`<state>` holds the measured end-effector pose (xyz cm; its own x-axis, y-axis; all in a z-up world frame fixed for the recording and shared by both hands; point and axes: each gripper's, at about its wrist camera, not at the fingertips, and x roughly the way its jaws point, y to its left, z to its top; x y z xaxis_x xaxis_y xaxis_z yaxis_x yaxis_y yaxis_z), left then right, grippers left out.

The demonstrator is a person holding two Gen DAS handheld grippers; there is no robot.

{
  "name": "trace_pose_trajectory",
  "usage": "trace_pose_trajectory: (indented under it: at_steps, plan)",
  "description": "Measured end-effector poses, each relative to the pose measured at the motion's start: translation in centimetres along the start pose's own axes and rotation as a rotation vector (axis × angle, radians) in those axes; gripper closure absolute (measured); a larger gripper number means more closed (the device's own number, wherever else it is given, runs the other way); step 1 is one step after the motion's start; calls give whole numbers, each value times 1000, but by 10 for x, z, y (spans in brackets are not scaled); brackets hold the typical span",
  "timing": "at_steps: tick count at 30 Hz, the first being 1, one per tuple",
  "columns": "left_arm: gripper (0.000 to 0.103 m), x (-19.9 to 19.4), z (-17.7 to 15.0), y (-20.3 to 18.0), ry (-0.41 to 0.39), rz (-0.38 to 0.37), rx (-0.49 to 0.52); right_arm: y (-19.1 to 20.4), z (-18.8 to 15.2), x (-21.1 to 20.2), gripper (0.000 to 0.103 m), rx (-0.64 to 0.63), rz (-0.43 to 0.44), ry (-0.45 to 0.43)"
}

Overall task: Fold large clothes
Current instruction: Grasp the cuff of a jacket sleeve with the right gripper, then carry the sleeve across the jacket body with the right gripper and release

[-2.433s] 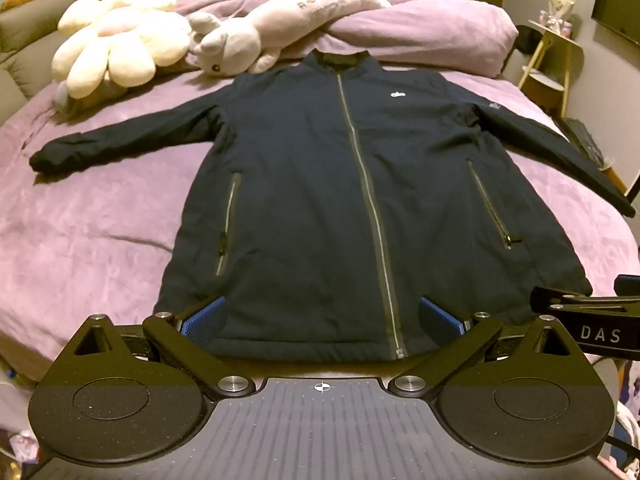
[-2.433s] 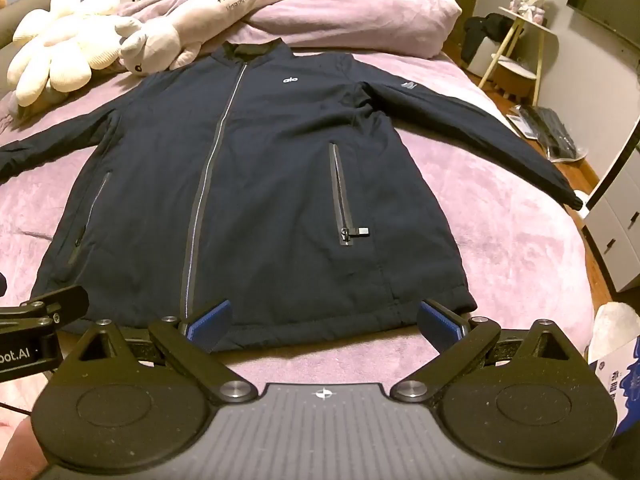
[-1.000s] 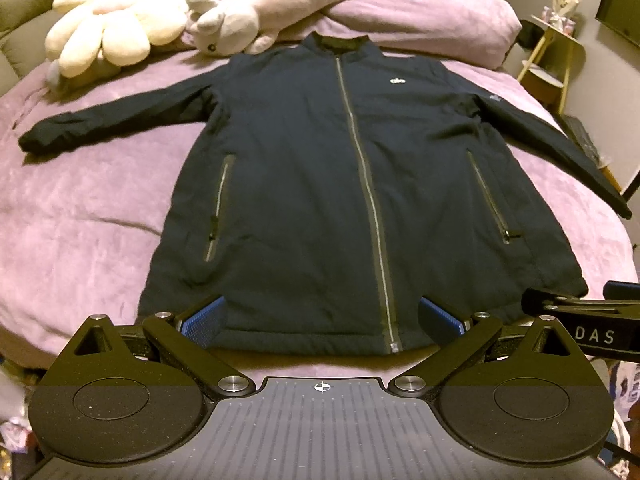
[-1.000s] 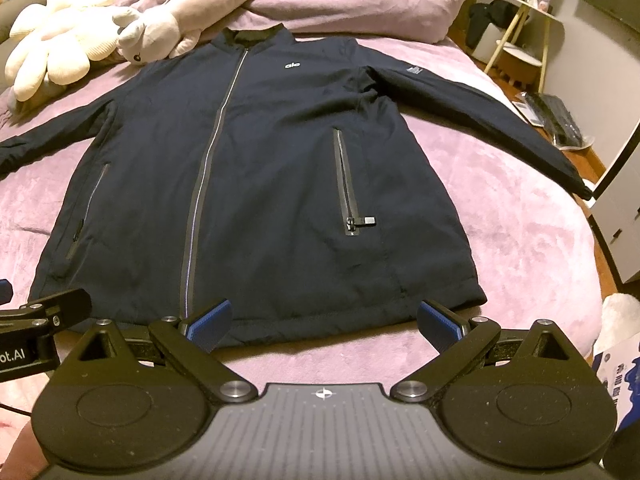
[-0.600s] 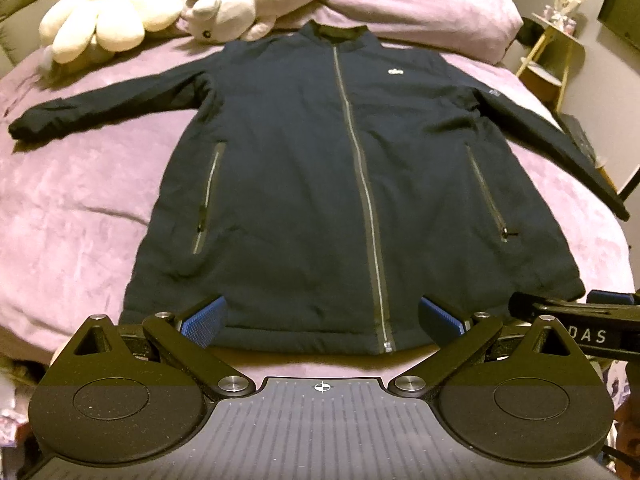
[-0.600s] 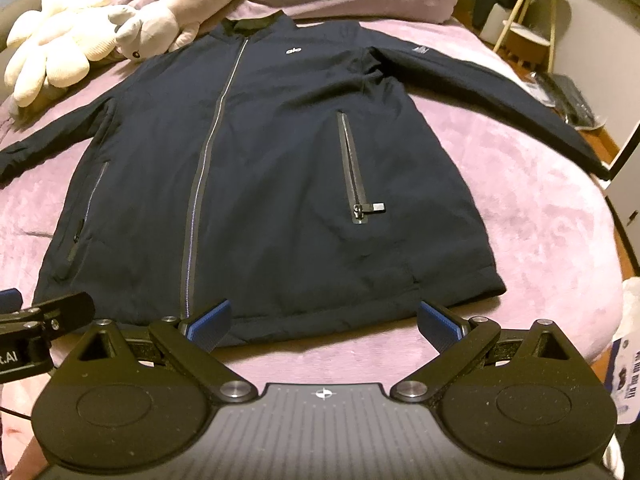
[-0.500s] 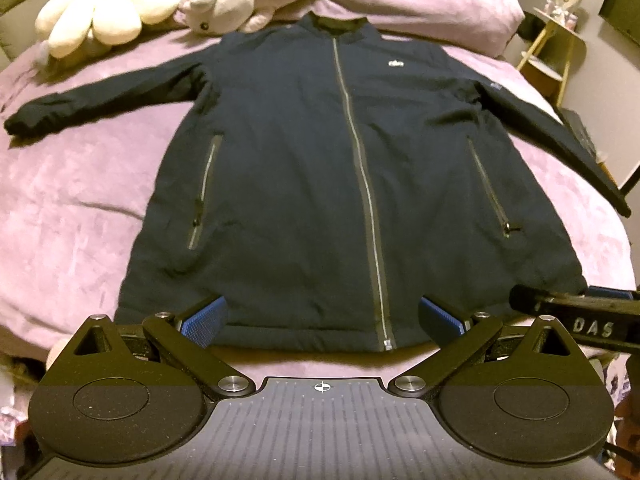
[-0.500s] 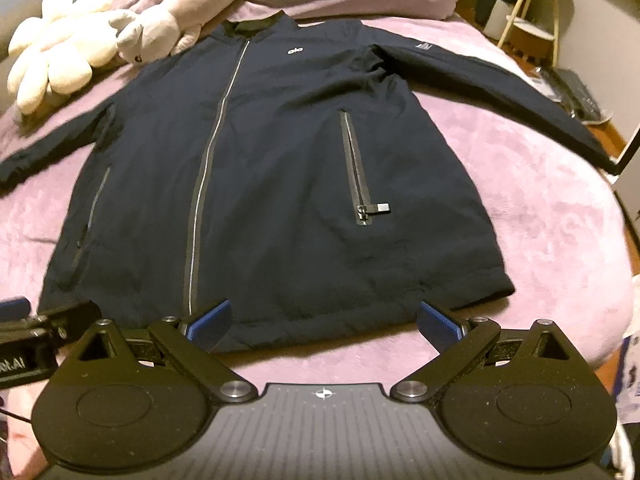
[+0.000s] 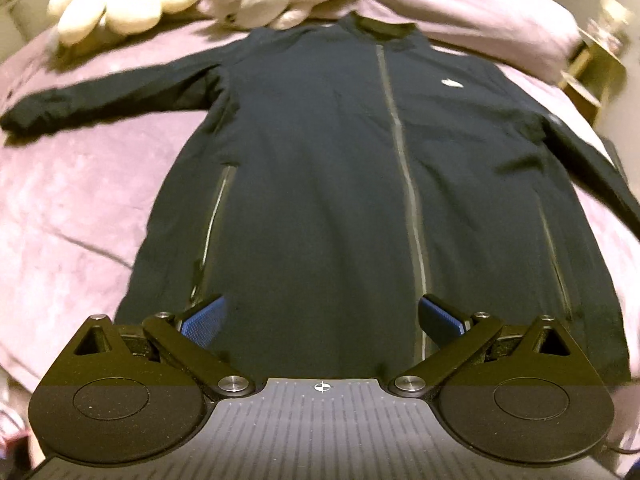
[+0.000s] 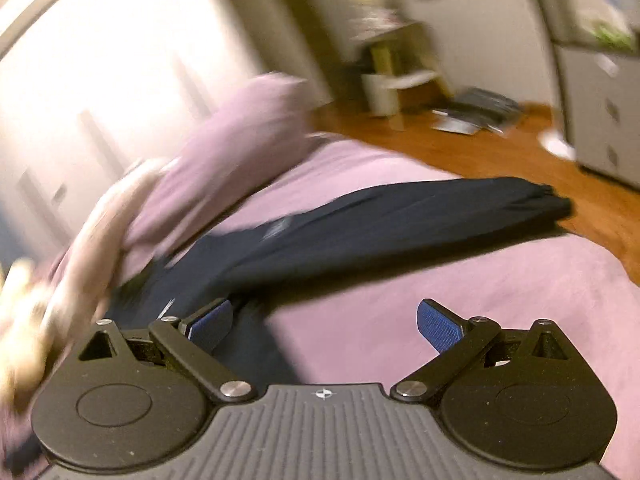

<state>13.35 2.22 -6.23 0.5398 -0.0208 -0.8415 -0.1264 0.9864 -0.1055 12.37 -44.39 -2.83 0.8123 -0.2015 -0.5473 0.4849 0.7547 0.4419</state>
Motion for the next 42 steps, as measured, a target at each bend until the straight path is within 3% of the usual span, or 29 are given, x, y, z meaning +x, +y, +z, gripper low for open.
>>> trace_pose_trajectory:
  at_steps: [4,6,8,12,13,17,19,21,23,26,28,30,31,32,34,36,39,42]
  plan:
    - [0,29,17,4,3,-17,-71,-65,27,45,5,319,-37,-17]
    - [0,40,22,2,13,10,-67,-96,30,63,13,498,-23,-24]
    - [0,52,27,-2,21,52,-51,-118,28,80,36,631,-43,-40]
    - [0,70,32,-5,53,97,-35,-152,20,106,60,804,-86,-68]
    - [0,73,32,-5,63,107,-36,-159,15,111,72,853,-87,-87]
    - [0,79,32,4,74,110,-63,-168,4,116,88,930,-58,-118]
    - [0,79,34,7,72,112,-67,-156,18,116,91,809,-112,-109]
    - [0,78,36,11,68,114,-66,-121,39,107,91,586,-178,-145]
    - [0,76,41,14,55,131,-66,-68,57,99,91,340,-181,-211]
    - [0,67,47,20,22,121,-76,41,61,87,91,-74,-42,-251]
    - [0,62,53,24,-12,106,-90,109,39,84,89,-306,100,-212]
    - [0,57,60,29,-42,70,-117,169,-2,83,81,-544,226,-145]
    - [0,55,65,32,-53,28,-138,193,-29,84,67,-645,267,-97]
    - [0,55,69,34,-60,-14,-157,210,-53,86,61,-714,298,-39]
    - [0,56,80,36,-62,-104,-190,231,-95,95,61,-797,342,114]
    - [0,60,91,34,-62,-169,-202,231,-121,101,60,-781,338,233]
    - [7,74,111,20,-64,-253,-187,200,-124,95,54,-634,320,300]
    - [11,103,131,-5,-13,-355,-190,157,-116,81,52,-476,261,322]
